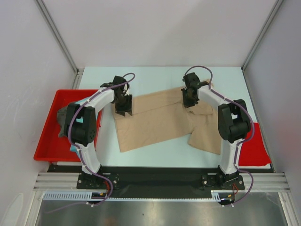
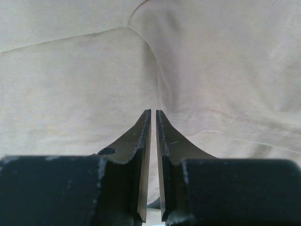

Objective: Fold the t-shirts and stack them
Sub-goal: Fold the tshirt

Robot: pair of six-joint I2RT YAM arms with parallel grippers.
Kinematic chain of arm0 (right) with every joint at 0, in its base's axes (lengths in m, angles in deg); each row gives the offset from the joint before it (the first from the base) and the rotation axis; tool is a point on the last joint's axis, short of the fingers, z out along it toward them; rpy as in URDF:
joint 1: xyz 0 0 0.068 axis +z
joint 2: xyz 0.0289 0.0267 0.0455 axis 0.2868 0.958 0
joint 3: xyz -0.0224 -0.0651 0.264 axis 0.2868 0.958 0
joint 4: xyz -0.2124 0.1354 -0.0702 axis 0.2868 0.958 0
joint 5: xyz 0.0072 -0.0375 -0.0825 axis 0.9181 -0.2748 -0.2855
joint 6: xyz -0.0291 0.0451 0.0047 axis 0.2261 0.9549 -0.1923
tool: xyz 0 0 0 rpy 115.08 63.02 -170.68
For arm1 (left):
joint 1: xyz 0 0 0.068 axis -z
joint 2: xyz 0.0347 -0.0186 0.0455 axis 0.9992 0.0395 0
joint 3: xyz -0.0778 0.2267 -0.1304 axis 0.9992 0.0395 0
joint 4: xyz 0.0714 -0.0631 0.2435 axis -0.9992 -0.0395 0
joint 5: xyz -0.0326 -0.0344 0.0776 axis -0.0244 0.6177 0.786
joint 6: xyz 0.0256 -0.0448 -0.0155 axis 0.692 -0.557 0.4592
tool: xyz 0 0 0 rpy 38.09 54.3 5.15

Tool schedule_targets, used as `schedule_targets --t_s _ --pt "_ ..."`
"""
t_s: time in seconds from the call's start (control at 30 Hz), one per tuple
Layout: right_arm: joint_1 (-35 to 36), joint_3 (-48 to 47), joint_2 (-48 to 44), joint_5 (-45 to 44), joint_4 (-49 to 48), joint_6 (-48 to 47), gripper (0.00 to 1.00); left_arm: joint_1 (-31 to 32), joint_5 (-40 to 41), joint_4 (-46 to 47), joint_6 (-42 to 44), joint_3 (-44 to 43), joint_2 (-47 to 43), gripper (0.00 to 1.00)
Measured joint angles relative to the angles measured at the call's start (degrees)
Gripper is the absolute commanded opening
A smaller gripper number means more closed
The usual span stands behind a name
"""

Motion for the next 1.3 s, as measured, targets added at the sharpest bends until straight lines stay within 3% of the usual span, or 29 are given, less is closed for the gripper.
schedule_targets --t_s 0.57,0.77,0.9,1.17,1.27,1.3 --pt "0.13 0.74 3.63 -5.22 0.5 -1.09 0.3 0.0 -0.22 0.15 0.0 0.31 0.0 0.5" --pt "-0.31 0.74 3.91 -6.19 0.44 -1.57 0.24 0.0 -0.22 0.2 0.0 0.33 0.0 0.5" --pt "-0.52 0.66 4.42 -6.23 0.44 -2.14 0.0 0.02 -0.22 0.22 0.0 0.42 -0.02 0.5" --pt "-0.39 0.39 3.32 -4.68 2.38 -1.9 0.01 0.0 -0.2 0.24 0.0 1.4 -0.13 0.5" --pt "-0.39 0.07 2.1 -2.89 3.76 -1.09 0.06 0.0 -0.2 0.24 -0.02 1.49 -0.2 0.5" --pt "-0.44 0.07 1.75 -2.34 3.93 -0.83 0.14 0.0 -0.2 0.26 -0.02 1.49 -0.22 0.5"
